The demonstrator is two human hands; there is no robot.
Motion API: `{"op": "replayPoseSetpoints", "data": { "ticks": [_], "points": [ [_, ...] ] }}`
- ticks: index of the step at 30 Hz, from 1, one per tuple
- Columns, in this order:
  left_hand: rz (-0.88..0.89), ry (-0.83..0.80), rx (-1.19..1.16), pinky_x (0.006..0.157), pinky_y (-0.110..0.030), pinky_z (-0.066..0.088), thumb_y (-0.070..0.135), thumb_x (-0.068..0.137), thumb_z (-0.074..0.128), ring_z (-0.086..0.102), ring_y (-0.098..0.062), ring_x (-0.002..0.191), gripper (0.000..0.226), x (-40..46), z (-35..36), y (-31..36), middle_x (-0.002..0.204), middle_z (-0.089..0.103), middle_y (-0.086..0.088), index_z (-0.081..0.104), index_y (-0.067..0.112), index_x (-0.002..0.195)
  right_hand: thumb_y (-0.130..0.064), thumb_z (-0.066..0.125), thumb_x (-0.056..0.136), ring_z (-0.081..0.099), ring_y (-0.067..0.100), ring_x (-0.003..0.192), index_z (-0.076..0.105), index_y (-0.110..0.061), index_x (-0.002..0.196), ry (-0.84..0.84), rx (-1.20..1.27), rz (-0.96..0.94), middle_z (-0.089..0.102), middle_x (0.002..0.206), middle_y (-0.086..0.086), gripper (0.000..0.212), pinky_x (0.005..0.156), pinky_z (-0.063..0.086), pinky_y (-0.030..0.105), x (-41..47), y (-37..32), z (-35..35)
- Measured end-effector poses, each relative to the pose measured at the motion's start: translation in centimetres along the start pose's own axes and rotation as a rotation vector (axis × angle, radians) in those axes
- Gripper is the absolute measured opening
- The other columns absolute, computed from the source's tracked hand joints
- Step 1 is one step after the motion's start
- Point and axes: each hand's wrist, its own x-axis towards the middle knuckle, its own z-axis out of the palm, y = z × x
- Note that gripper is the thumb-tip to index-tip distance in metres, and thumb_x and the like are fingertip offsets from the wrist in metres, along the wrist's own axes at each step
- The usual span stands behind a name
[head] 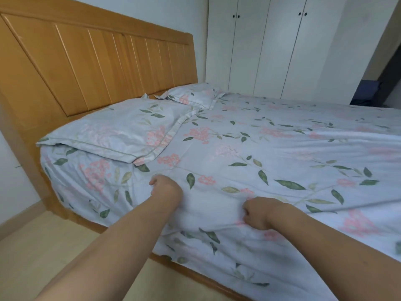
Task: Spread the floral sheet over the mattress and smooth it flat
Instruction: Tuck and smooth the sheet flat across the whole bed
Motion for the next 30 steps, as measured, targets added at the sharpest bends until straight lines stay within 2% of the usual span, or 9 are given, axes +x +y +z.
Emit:
{"op": "replayPoseSetpoints", "data": {
  "ticks": [4,7,9,11,15,19,23,25,30],
  "points": [
    [0.311,0.085,-0.001,0.093,-0.038,0.045,0.030,0.090,0.059,0.056,-0.025,0.113,0.038,-4.5,-6.7,7.5,0.124,0.056,-0.005,0.057,0.012,0.124,-0.030,0.041,0.096,0.055,0.026,0.117,0.055,-0.011,0.127,-0.084,-0.012,0.076,0.056,0.131,0.009,0.039,0.093,0.043,0.033,-2.7,4.7,1.2],
    [0.430,0.180,0.043,0.076,-0.034,0.050,0.044,0.085,0.065,0.060,-0.023,0.093,0.041,-6.5,-9.1,12.6,0.104,0.061,-0.001,0.062,0.016,0.115,-0.055,0.051,0.089,0.056,0.024,0.115,0.059,-0.015,0.122,-0.170,-0.013,0.148,0.058,0.128,0.004,0.052,0.092,0.042,0.033,-5.3,8.1,2.3],
    [0.478,0.330,0.084,0.069,-0.032,0.041,0.049,0.084,0.065,0.061,-0.024,0.092,0.040,-7.5,-10.3,14.9,0.104,0.064,-0.003,0.062,0.017,0.108,-0.064,0.060,0.079,0.060,0.023,0.105,0.063,-0.017,0.106,-0.220,-0.096,0.199,0.061,0.116,0.002,0.054,0.089,0.043,0.032,-6.8,10.5,3.5],
    [0.516,0.473,0.117,0.070,-0.031,0.036,0.048,0.084,0.064,0.062,-0.024,0.091,0.034,-8.6,-11.7,16.9,0.102,0.066,-0.004,0.061,0.017,0.098,-0.059,0.066,0.076,0.063,0.022,0.103,0.063,-0.017,0.111,-0.195,-0.196,0.231,0.063,0.112,0.000,0.055,0.089,0.047,0.032,-7.9,12.6,5.3],
    [0.528,0.625,0.209,0.084,-0.034,0.039,0.031,0.089,0.061,0.063,-0.025,0.096,0.024,-10.0,-12.8,20.0,0.106,0.066,-0.006,0.065,0.014,0.105,-0.030,0.059,0.089,0.061,0.023,0.111,0.060,-0.015,0.122,-0.053,-0.283,0.194,0.061,0.121,0.003,0.037,0.091,0.046,0.033,-9.2,13.9,7.8],
    [0.522,0.616,0.249,0.085,-0.037,0.041,0.007,0.093,0.052,0.062,-0.029,0.101,0.020,-10.5,-12.9,21.1,0.112,0.065,-0.008,0.064,0.010,0.108,-0.009,0.045,0.095,0.058,0.026,0.114,0.059,-0.011,0.121,-0.048,-0.243,0.120,0.059,0.122,0.007,0.030,0.087,0.043,0.032,-10.2,14.0,7.7],
    [0.526,0.531,0.251,0.072,-0.036,0.041,0.006,0.090,0.052,0.063,-0.030,0.095,0.020,-11.8,-13.6,20.8,0.109,0.065,-0.010,0.064,0.008,0.106,-0.008,0.042,0.091,0.052,0.023,0.074,0.052,-0.010,0.083,-0.115,-0.092,0.063,0.048,0.078,0.004,0.013,0.070,0.041,0.031,-12.0,14.6,5.9],
    [0.528,0.491,0.273,0.067,-0.034,0.041,0.006,0.088,0.053,0.061,-0.029,0.085,0.019,-12.5,-14.2,20.8,0.105,0.065,-0.009,0.064,0.008,0.104,-0.006,0.042,0.088,0.041,0.019,0.057,0.044,-0.010,0.066,-0.116,-0.039,0.067,0.042,0.067,0.004,0.022,0.058,0.038,0.029,-12.6,15.1,5.0],
    [0.483,0.398,0.311,0.069,-0.034,0.040,0.007,0.091,0.050,0.058,-0.027,0.085,0.023,-13.7,-15.1,21.8,0.107,0.063,-0.008,0.063,0.009,0.110,-0.003,0.040,0.089,0.036,0.017,0.055,0.038,-0.012,0.063,-0.083,-0.057,0.057,0.038,0.067,0.003,0.027,0.052,0.030,0.027,-13.6,15.6,5.2]
  ]
}}
